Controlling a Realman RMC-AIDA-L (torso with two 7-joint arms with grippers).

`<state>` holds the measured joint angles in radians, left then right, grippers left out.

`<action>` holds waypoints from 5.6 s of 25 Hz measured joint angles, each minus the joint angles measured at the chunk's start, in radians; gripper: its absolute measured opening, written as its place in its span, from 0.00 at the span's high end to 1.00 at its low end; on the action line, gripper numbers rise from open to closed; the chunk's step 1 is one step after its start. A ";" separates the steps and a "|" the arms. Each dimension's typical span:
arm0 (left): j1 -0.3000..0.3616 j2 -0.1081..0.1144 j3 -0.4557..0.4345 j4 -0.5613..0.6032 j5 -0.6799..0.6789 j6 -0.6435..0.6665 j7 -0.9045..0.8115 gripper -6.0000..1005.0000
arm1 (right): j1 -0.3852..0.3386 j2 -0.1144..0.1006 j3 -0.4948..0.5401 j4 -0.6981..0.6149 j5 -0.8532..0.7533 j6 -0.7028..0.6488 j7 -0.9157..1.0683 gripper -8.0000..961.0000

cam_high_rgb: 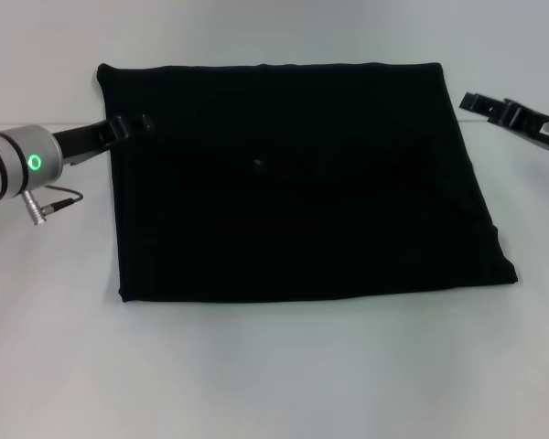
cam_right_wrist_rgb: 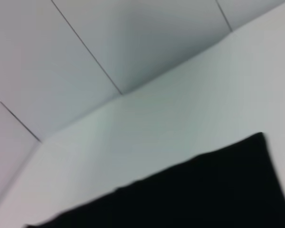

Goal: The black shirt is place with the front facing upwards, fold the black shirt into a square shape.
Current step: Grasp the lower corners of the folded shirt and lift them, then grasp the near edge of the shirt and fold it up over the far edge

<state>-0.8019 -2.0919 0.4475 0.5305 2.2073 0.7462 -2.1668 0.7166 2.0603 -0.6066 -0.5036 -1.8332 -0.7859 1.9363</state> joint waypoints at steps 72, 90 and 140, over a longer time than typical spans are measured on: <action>0.144 0.151 0.276 -0.069 0.047 0.549 -0.204 0.97 | 0.090 -0.198 -0.039 -0.142 -0.735 -0.499 0.533 0.31; 0.135 0.152 0.277 -0.069 0.037 0.564 -0.201 0.97 | 0.116 -0.144 -0.158 -0.010 -0.752 -0.360 0.528 0.34; 0.179 0.221 0.207 -0.076 0.126 1.196 -0.174 0.97 | -0.002 -0.126 -0.238 -0.161 -0.929 -1.088 0.241 0.94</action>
<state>-0.6229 -1.8709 0.6546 0.4540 2.3333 1.9418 -2.3407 0.7147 1.9341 -0.8450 -0.6647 -2.7619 -1.8742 2.1768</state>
